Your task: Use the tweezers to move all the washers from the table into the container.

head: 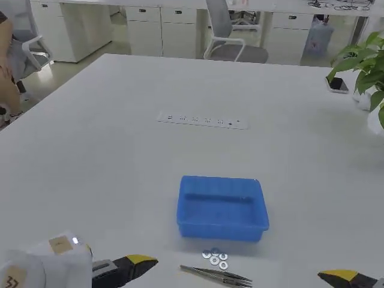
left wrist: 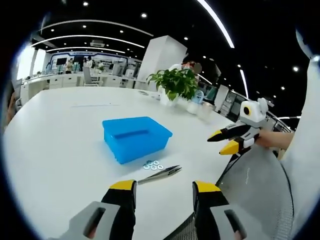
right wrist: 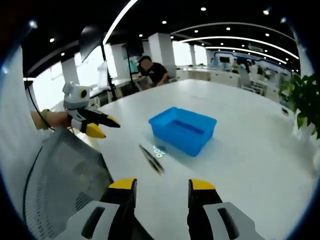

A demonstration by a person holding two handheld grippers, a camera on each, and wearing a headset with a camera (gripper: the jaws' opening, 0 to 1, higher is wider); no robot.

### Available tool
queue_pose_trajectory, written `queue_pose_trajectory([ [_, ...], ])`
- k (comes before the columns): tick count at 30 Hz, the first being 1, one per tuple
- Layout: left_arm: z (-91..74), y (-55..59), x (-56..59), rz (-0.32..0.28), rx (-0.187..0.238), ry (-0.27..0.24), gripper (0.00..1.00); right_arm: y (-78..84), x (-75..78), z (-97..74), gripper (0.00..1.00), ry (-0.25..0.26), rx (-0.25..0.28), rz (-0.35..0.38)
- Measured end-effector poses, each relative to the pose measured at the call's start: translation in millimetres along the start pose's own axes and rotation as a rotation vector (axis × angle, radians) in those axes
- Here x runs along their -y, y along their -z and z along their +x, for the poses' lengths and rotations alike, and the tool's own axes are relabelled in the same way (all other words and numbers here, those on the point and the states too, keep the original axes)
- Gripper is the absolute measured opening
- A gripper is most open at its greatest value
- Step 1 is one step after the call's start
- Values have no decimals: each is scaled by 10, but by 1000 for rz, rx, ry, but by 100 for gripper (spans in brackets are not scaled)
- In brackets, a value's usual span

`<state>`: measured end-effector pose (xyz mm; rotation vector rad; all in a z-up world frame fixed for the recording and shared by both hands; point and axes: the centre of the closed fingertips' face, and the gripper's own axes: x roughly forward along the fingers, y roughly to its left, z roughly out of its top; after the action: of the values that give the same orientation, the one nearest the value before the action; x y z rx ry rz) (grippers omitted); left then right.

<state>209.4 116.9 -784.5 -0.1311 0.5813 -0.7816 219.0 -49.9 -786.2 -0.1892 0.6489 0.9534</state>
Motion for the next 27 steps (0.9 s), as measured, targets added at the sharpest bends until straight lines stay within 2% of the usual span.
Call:
queue_pose_trajectory([
  [1, 16, 14, -13, -16, -16, 18, 44, 20, -6, 32, 38, -5, -18, -13],
  [2, 29, 22, -26, -9, -31, 26, 43, 39, -17, 83, 36, -13, -40, -32],
  [5, 86, 112, -108, 52, -121, 29, 37, 15, -47, 200, 34, -30, -52, -46],
  [6, 113, 121, -121, 66, -134, 35, 34, 20, -67, 232, 32, -47, -60, -48],
  [8, 197, 136, -168, 60, -159, 43, 31, 33, -65, 330, 31, -50, -78, -53],
  [10, 267, 184, -245, 64, -206, 42, 28, 67, -89, 411, 29, -66, -108, -76],
  [11, 303, 211, -285, 86, -234, 43, 25, 95, -82, 451, 28, -61, -131, -94],
  [13, 362, 228, -329, 107, -259, 40, 22, 141, -66, 494, 26, -49, -168, -117],
  [14, 399, 249, -358, 122, -284, 36, 21, 180, -71, 513, 25, -49, -190, -123],
  [15, 430, 253, -369, 138, -295, 38, 21, 179, -75, 535, 25, -48, -186, -127],
  [19, 540, 302, -399, 260, -380, 56, 18, 247, -91, 558, 23, -50, -204, -95],
  [22, 617, 312, -386, 316, -405, 62, 16, 271, -110, 552, 22, -52, -205, -79],
  [24, 640, 353, -394, 387, -449, 70, 14, 289, -119, 544, 22, -50, -208, -74],
  [25, 646, 373, -415, 443, -475, 63, 12, 297, -122, 535, 22, -47, -210, -71],
  [27, 655, 403, -439, 505, -506, 59, 12, 311, -126, 528, 21, -48, -207, -57],
])
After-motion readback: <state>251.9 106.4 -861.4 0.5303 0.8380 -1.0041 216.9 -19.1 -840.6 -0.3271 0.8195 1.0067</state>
